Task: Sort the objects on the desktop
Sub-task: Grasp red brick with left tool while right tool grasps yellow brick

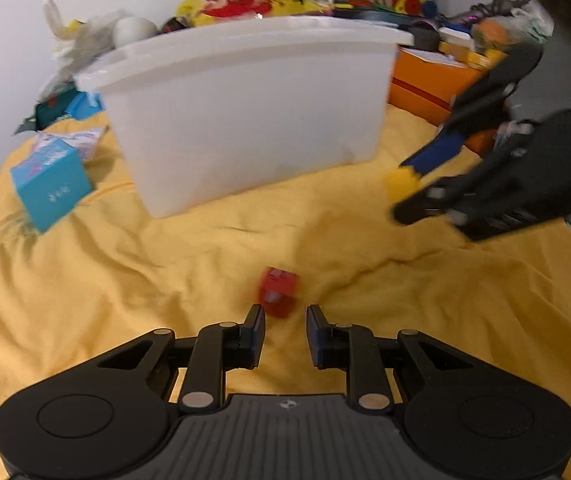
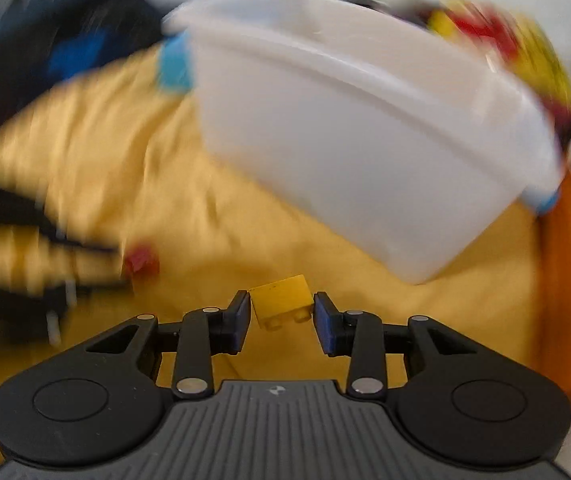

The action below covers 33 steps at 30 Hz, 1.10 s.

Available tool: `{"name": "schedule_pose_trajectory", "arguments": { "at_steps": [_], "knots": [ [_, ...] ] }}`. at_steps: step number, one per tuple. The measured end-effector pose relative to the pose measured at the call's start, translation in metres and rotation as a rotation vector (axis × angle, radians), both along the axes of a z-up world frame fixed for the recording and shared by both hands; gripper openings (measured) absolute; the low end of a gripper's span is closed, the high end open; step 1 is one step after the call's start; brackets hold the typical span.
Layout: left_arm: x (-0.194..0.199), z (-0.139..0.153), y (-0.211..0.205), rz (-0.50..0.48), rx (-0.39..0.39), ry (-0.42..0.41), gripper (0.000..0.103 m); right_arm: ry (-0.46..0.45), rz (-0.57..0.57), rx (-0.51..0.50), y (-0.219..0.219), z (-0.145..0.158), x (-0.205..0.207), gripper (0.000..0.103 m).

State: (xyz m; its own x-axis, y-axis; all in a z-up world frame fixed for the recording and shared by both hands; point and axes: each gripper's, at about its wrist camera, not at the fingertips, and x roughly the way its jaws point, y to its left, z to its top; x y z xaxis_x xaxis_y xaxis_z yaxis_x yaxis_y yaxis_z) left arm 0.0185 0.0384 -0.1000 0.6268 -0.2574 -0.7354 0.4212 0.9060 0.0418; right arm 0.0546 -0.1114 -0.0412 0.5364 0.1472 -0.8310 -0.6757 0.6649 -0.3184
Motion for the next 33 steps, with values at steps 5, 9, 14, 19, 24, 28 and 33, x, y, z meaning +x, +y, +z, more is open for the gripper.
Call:
{"name": "schedule_pose_trajectory", "arguments": {
  "at_steps": [5, 9, 14, 19, 24, 28, 33],
  "knots": [
    [-0.004, -0.002, -0.007, 0.012, 0.015, 0.004, 0.027, -0.053, 0.331, -0.383, 0.018, -0.036, -0.029, 0.037],
    [-0.006, 0.004, -0.002, 0.048, 0.033, -0.026, 0.029, -0.163, 0.357, -0.35, 0.025, -0.043, -0.048, 0.044],
    [-0.003, 0.004, 0.004, 0.037, 0.051, -0.047, 0.042, -0.161, 0.109, 0.0, -0.001, -0.017, -0.051, 0.058],
    [0.007, -0.001, 0.008, 0.025, 0.066, -0.033, 0.042, -0.067, -0.204, 0.329, -0.022, -0.011, -0.033, 0.056],
    [0.009, 0.0, 0.004, 0.02, 0.075, -0.045, 0.042, -0.079, -0.213, 0.34, 0.005, -0.021, -0.022, 0.035],
    [0.012, -0.003, 0.001, 0.0, 0.081, -0.041, 0.042, -0.065, -0.279, 0.286, 0.012, -0.039, -0.016, 0.033],
    [0.017, -0.004, -0.003, -0.028, 0.062, -0.032, 0.032, -0.044, -0.377, 0.275, -0.006, -0.044, -0.004, 0.027]
  ]
}}
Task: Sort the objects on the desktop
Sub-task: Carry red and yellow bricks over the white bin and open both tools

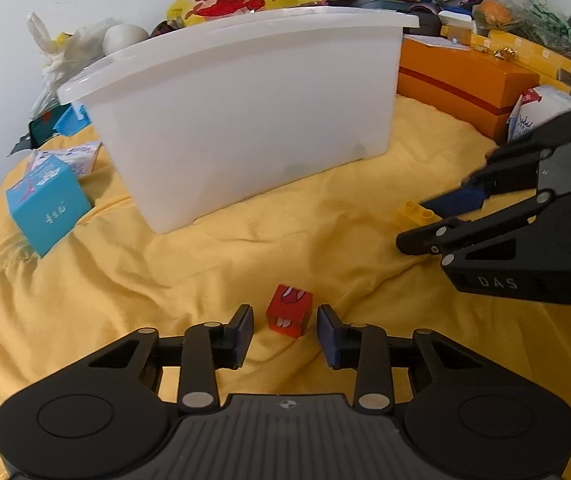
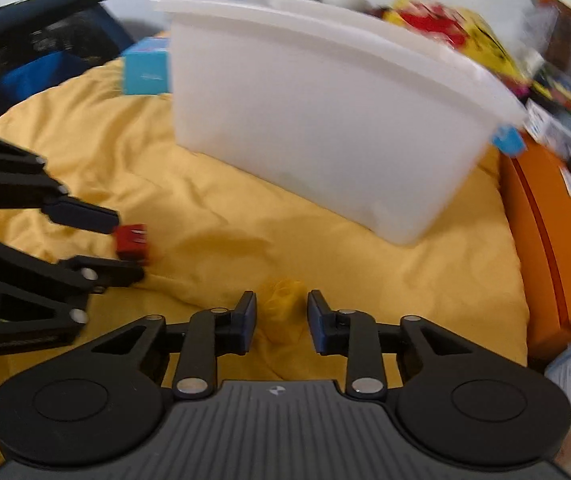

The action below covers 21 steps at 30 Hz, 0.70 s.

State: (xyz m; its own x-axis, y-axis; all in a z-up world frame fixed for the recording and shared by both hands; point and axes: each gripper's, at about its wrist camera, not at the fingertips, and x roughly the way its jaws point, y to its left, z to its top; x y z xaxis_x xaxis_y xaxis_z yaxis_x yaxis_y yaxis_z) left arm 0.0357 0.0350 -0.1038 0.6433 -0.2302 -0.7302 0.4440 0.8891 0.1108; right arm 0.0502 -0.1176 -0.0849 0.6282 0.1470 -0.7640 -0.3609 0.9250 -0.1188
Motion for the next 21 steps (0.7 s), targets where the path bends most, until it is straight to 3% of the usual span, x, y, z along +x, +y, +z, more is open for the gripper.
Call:
{"name": "schedule_pose_trajectory", "arguments": {
  "at_steps": [1, 7, 12, 16, 21],
  "knots": [
    [0.001, 0.0, 0.0, -0.006, -0.012, 0.005, 0.026, 0.009, -0.013, 0.03, -0.005, -0.001, 0.001, 0.025],
    [0.002, 0.003, 0.005, 0.009, -0.076, 0.018, 0.025, 0.021, -0.027, 0.092, -0.014, -0.002, 0.001, 0.02],
    [-0.005, 0.044, 0.013, 0.015, -0.158, -0.046, 0.025, 0.057, 0.003, 0.171, -0.021, 0.018, 0.0, 0.017],
    [-0.006, 0.095, 0.018, 0.005, -0.21, -0.168, 0.025, -0.032, 0.021, 0.231, -0.026, 0.06, -0.001, 0.017],
    [0.019, 0.163, 0.012, -0.021, -0.221, -0.353, 0.025, -0.254, 0.018, 0.268, -0.028, 0.128, 0.014, 0.017]
  ]
}}
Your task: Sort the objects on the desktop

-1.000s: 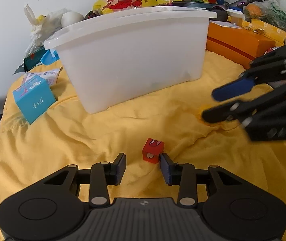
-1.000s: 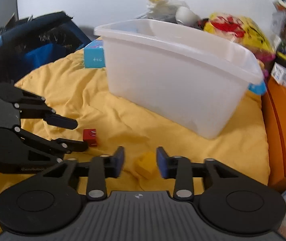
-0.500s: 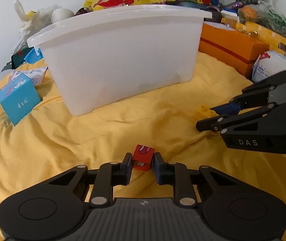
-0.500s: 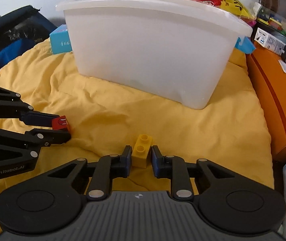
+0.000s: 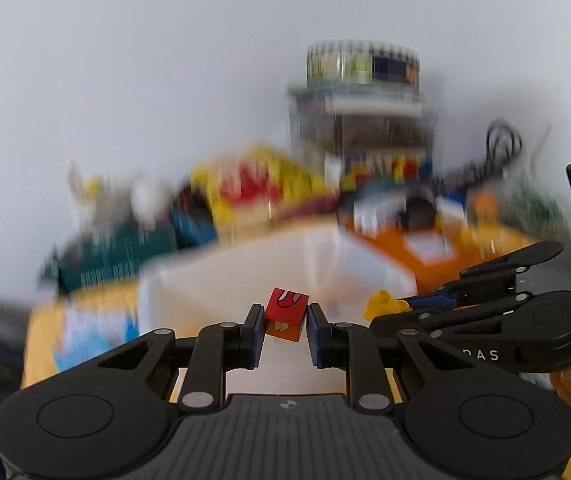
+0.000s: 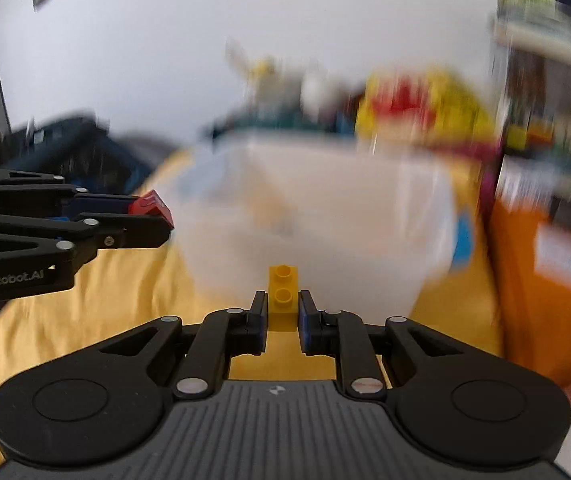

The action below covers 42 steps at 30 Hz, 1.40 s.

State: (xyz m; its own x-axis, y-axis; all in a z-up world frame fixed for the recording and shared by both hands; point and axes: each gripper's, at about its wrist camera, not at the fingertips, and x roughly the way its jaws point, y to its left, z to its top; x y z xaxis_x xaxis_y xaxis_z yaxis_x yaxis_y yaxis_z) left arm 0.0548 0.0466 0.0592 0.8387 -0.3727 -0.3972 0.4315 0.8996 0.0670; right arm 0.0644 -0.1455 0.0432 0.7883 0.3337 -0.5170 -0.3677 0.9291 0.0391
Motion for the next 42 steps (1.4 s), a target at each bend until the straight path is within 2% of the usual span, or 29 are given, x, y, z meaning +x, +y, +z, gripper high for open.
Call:
{"name": "schedule_pose_trajectory", "arguments": {
  "at_steps": [4, 6, 10, 14, 16, 17, 18, 19, 21, 25, 26, 30, 33, 36, 39, 42],
  "knots": [
    [0.034, 0.033, -0.012, 0.026, 0.02, -0.084, 0.025, -0.134, -0.045, 0.0, 0.002, 0.038, 0.031, 0.017],
    [0.056, 0.04, -0.015, 0.056, 0.027, -0.096, 0.026, -0.146, -0.078, -0.004, 0.004, 0.047, 0.051, 0.017],
    [0.107, 0.03, -0.018, 0.109, 0.028, 0.019, 0.025, -0.075, -0.119, -0.017, 0.008, 0.044, 0.088, 0.017],
    [0.136, -0.011, -0.022, 0.159, 0.083, 0.158, 0.025, 0.03, -0.129, -0.078, 0.018, 0.013, 0.108, 0.018],
    [0.141, -0.03, -0.019, 0.168, 0.077, 0.231, 0.026, 0.089, -0.13, -0.1, 0.02, -0.004, 0.111, 0.019],
    [0.142, -0.038, -0.018, 0.169, 0.068, 0.262, 0.027, 0.111, -0.128, -0.104, 0.02, -0.01, 0.113, 0.022],
    [0.139, -0.042, -0.014, 0.173, 0.064, 0.281, 0.027, 0.125, -0.125, -0.105, 0.02, -0.015, 0.111, 0.031],
    [0.134, -0.045, -0.01, 0.179, 0.059, 0.281, 0.029, 0.125, -0.125, -0.103, 0.02, -0.017, 0.108, 0.035],
    [0.126, -0.042, -0.009, 0.174, 0.054, 0.263, 0.047, 0.102, -0.118, -0.099, 0.017, -0.014, 0.1, 0.036],
    [0.108, -0.018, -0.014, 0.178, 0.086, 0.188, 0.055, 0.052, -0.116, -0.102, 0.015, 0.002, 0.09, 0.047],
    [0.104, -0.01, -0.015, 0.184, 0.094, 0.165, 0.064, 0.042, -0.115, -0.101, 0.014, 0.007, 0.087, 0.049],
    [0.081, 0.017, -0.017, 0.238, 0.104, 0.067, 0.081, 0.028, -0.114, -0.103, 0.009, 0.025, 0.081, 0.064],
    [0.075, 0.03, -0.015, 0.247, 0.101, 0.063, 0.083, 0.061, -0.115, -0.124, 0.004, 0.034, 0.08, 0.082],
    [0.08, 0.032, -0.02, 0.233, 0.185, 0.08, 0.083, 0.081, -0.108, -0.144, -0.001, 0.042, 0.08, 0.093],
    [0.084, 0.028, -0.03, 0.234, 0.285, 0.087, 0.083, 0.133, -0.099, -0.191, -0.003, 0.041, 0.084, 0.1],
    [0.089, 0.022, -0.037, 0.265, 0.371, 0.103, 0.083, 0.169, -0.107, -0.23, -0.005, 0.032, 0.088, 0.103]
  ]
}}
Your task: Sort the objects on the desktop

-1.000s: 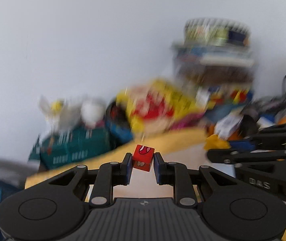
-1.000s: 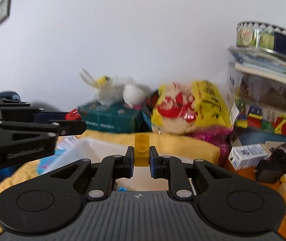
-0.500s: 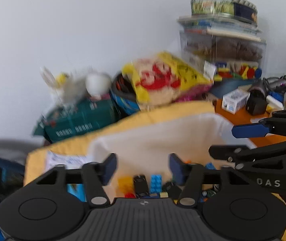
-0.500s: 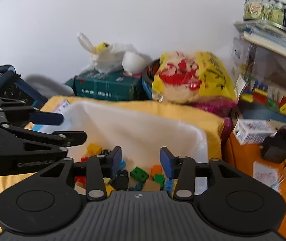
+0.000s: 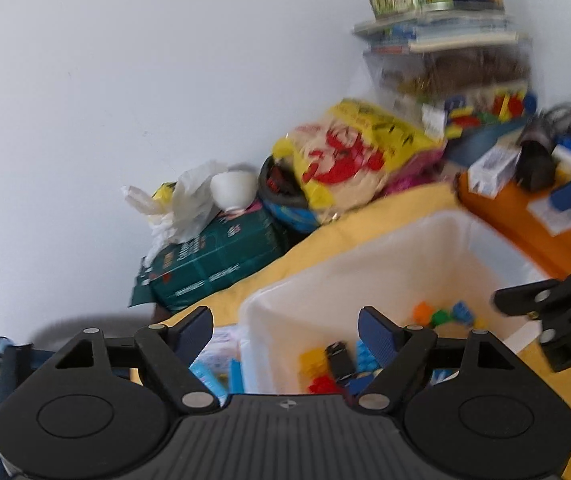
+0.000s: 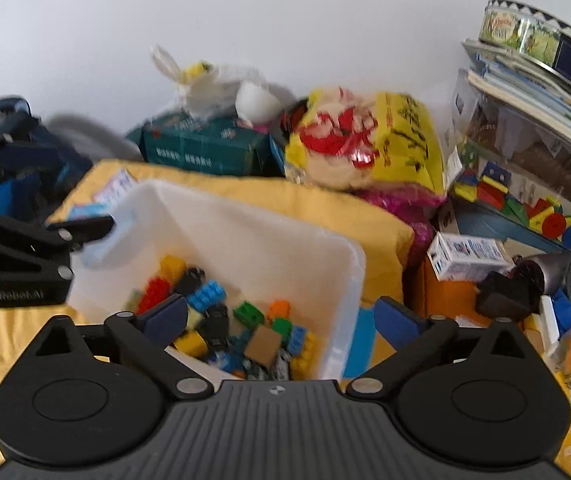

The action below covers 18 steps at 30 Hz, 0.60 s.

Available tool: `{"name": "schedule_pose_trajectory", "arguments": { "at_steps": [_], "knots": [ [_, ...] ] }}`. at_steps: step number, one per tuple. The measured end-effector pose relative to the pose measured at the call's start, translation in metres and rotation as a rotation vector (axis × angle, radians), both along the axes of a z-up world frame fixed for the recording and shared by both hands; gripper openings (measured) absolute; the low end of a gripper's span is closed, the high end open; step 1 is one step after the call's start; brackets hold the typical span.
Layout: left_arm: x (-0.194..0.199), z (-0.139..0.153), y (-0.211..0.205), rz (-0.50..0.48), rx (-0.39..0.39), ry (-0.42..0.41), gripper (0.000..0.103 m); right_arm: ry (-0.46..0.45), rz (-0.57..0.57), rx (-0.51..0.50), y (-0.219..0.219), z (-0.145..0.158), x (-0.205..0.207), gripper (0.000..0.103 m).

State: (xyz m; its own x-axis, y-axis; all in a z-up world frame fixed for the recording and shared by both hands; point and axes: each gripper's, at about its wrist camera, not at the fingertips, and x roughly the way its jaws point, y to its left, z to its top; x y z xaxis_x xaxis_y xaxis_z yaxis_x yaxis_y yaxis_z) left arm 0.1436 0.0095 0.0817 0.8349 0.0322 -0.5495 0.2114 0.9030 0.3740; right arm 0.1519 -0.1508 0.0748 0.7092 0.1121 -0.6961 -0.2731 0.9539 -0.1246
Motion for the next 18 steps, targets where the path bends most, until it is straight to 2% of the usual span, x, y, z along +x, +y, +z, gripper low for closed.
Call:
{"name": "schedule_pose_trajectory", "arguments": {
  "at_steps": [2, 5, 10, 14, 18],
  "knots": [
    [0.004, -0.003, -0.003, 0.018, 0.038, 0.02, 0.083, 0.022, -0.001, -0.01, -0.001, -0.008, 0.003, 0.103],
    [0.011, -0.004, -0.004, 0.037, 0.038, 0.07, 0.083, 0.083, -0.002, -0.059, 0.003, -0.02, 0.013, 0.103],
    [0.019, -0.007, -0.011, 0.067, 0.024, 0.124, 0.083, 0.14, 0.003, -0.063, 0.002, -0.027, 0.021, 0.103],
    [0.021, -0.01, -0.015, 0.057, -0.013, 0.17, 0.083, 0.145, -0.001, -0.08, 0.002, -0.028, 0.021, 0.103],
    [0.021, -0.012, -0.019, 0.056, -0.035, 0.177, 0.083, 0.157, -0.006, -0.081, 0.001, -0.031, 0.024, 0.103]
  ]
}}
